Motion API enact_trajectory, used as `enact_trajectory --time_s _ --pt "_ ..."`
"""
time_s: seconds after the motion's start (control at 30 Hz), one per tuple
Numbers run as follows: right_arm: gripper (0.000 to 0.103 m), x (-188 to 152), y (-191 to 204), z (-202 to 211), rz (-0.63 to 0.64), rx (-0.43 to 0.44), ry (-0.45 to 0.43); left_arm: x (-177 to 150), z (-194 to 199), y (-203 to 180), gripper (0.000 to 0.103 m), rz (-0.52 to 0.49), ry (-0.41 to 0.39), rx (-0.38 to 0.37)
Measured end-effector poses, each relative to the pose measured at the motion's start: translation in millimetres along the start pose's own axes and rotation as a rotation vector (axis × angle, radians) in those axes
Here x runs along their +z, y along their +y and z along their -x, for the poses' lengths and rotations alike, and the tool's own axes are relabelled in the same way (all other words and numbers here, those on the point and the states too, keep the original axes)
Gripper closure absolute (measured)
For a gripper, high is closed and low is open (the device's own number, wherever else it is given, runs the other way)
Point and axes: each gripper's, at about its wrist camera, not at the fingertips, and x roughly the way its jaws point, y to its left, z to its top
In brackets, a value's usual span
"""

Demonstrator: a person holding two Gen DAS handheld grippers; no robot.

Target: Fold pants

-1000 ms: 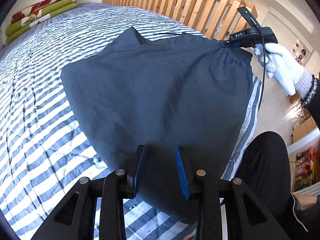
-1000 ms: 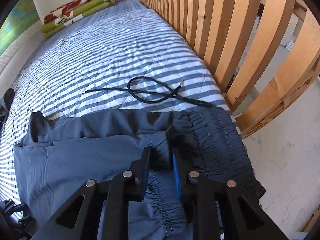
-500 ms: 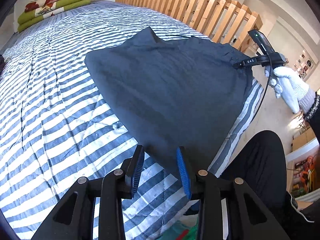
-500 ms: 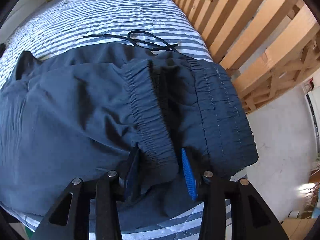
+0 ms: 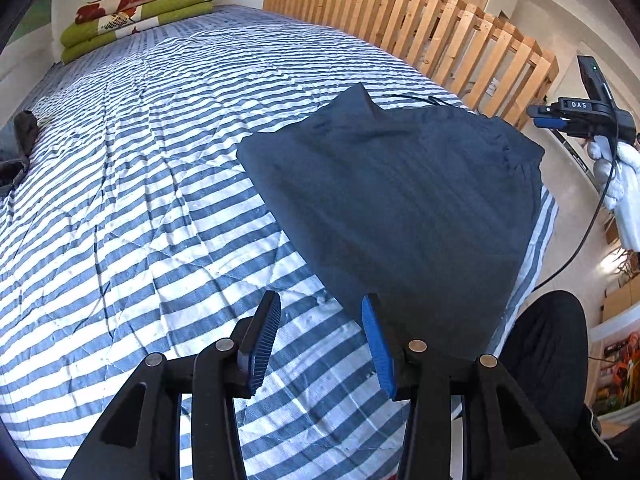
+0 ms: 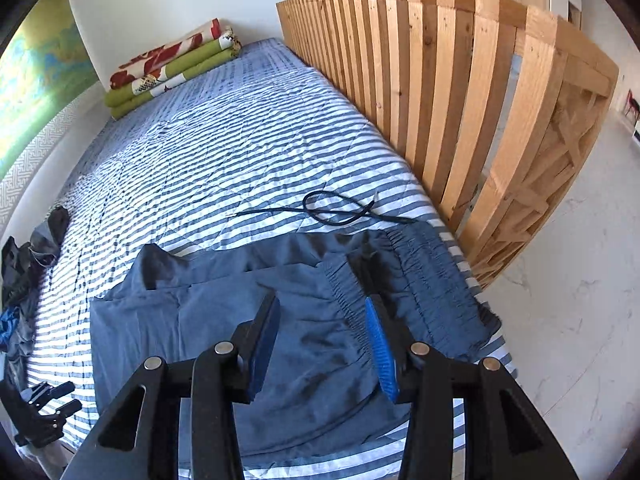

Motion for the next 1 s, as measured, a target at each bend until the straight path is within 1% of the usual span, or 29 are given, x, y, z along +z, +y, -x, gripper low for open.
enact_trajectory --time_s 0.07,0.13,0.27,0.37,0.43,0.47,0.5,0.57,0.63,0.67,0.73,0.8,0.9,0.97,1.0 --pt "0.063 1 10 -12 0.001 0.062 0.037 1 -5 2 0.057 0.044 0.014 -0.034" --pt "0.063 5 38 -29 0.055 0.128 0.065 -3 -10 0 0.057 0.064 0.026 -0.061" --pt "0.063 0 114 -54 0.192 0.232 0.116 -18 -19 -8 0.057 0.091 0.047 -0.101" --pt "0.063 -5 176 -77 0.298 0.285 0.154 -22 -23 -9 0.057 0.103 0.051 -0.1" --pt "0.063 -11 213 -95 0.348 0.323 0.203 -21 -24 -8 0.057 0.103 0.051 -0.094" --pt "0.063 -14 228 -107 0.361 0.334 0.229 -20 -25 -7 0.057 0.102 0.053 -0.089" --pt "0.063 -17 240 -119 0.378 0.324 0.246 -19 -25 -6 0.057 0.1 0.052 -0.084" --pt "0.063 -22 258 -146 0.405 0.282 0.277 -14 -24 -1 0.057 0.092 0.048 -0.069" --pt "0.063 -27 260 -171 0.366 0.259 0.345 -7 -19 8 0.057 0.086 0.036 -0.049" --pt "0.063 -28 258 -173 0.34 0.258 0.349 -2 -16 15 0.057 0.087 0.029 -0.038" --pt "0.063 -33 254 -153 0.32 0.303 0.322 11 -13 31 0.057 0.104 0.023 -0.028" --pt "0.063 -47 251 -118 0.347 0.321 0.272 28 -16 49 0.057 0.135 0.031 -0.044" --pt "0.058 -91 254 -67 0.412 0.345 0.242 53 -32 63 0.057 0.161 0.052 -0.074" --pt "0.052 -125 259 -44 0.424 0.369 0.248 69 -48 67 0.057 0.163 0.082 -0.096" --pt "0.052 -143 264 -36 0.432 0.376 0.253 75 -58 70 0.057 0.18 0.101 -0.105"
